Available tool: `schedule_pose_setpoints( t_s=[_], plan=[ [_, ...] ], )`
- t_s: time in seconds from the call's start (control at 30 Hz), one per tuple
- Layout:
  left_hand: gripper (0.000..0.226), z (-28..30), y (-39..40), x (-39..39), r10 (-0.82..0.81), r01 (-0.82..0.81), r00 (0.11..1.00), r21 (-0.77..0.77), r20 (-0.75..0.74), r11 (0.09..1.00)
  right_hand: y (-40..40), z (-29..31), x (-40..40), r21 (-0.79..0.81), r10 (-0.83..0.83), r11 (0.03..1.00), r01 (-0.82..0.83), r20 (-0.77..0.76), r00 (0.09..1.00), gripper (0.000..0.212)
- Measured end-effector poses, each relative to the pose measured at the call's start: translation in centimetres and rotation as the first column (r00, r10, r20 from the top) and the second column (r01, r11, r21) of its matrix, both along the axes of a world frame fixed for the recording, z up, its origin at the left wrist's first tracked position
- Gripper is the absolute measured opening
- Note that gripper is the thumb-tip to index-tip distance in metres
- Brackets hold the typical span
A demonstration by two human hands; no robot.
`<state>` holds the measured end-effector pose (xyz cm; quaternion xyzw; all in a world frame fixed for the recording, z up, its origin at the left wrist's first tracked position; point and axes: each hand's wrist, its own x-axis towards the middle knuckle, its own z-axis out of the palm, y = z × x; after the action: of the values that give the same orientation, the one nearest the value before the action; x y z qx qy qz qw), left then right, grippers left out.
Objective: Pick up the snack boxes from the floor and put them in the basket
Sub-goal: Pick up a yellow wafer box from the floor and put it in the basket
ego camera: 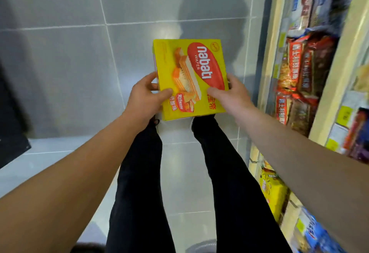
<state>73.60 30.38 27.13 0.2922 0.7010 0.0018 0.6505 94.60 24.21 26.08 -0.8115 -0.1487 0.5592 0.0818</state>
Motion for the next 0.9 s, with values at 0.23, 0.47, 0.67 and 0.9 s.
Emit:
schedule_pose_setpoints(
  t_s=[0.23, 0.47, 0.67, 0.9],
  plan=[
    [0.045, 20.7, 0.2, 1.2, 0.133, -0.137, 0.984, 0.027, 0.122, 0.99, -2.1, 19.3, -1.7, 0.144, -0.249, 0.963, 0.228, 0.144, 0.958, 0.101],
    [0.048, 33.3, -4.1, 1.9, -0.034, 0.049, 0.948, -0.037, 0.317, 0.998, -9.2, 33.2, -7.7, 0.168, -0.907, 0.34, 0.925, -0.202, 0.37, 0.078],
    [0.052, 39.0, -10.5, 0.0, -0.491, 0.535, 0.759, 0.021, 0.428, 0.845, -18.5, 40.7, -13.4, 0.308, -0.871, -0.185, 0.933, -0.492, -0.01, 0.037],
    [0.085, 42.3, -14.2, -0.3, -0.903, 0.846, 0.364, 0.326, 0.227, 0.422, -33.5, 46.2, -20.6, 0.431, -0.895, -0.278, 0.858, -0.442, -0.068, 0.054]
  ],
)
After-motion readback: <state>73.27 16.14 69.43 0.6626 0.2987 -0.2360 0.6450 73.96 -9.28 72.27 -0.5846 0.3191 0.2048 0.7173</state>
